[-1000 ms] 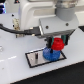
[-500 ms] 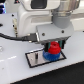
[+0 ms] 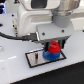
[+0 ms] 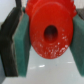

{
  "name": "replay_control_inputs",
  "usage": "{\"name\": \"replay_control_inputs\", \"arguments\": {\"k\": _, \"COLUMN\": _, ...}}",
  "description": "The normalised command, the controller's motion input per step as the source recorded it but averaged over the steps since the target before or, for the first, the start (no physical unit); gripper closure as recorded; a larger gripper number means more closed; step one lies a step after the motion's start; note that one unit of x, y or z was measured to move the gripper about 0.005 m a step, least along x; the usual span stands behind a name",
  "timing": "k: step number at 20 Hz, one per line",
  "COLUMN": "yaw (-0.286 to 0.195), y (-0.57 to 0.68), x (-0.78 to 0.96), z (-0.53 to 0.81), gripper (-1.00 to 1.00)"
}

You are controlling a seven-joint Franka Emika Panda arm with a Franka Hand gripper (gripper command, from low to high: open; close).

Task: Insert the blue gear onto the right peg, followed by the red gear

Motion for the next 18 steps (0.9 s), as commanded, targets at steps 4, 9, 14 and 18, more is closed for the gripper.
{"name": "replay_control_inputs", "arguments": {"k": 4, "yaw": 0.000, "y": -0.04, "x": 0.03, "z": 0.21, "gripper": 1.00}}
{"name": "replay_control_inputs", "arguments": {"k": 9, "yaw": 0.000, "y": -0.12, "x": 0.07, "z": -0.07, "gripper": 1.00}}
{"name": "replay_control_inputs", "arguments": {"k": 14, "yaw": 0.000, "y": -0.13, "x": 0.13, "z": -0.13, "gripper": 1.00}}
{"name": "replay_control_inputs", "arguments": {"k": 18, "yaw": 0.000, "y": -0.09, "x": 0.20, "z": -0.11, "gripper": 1.00}}
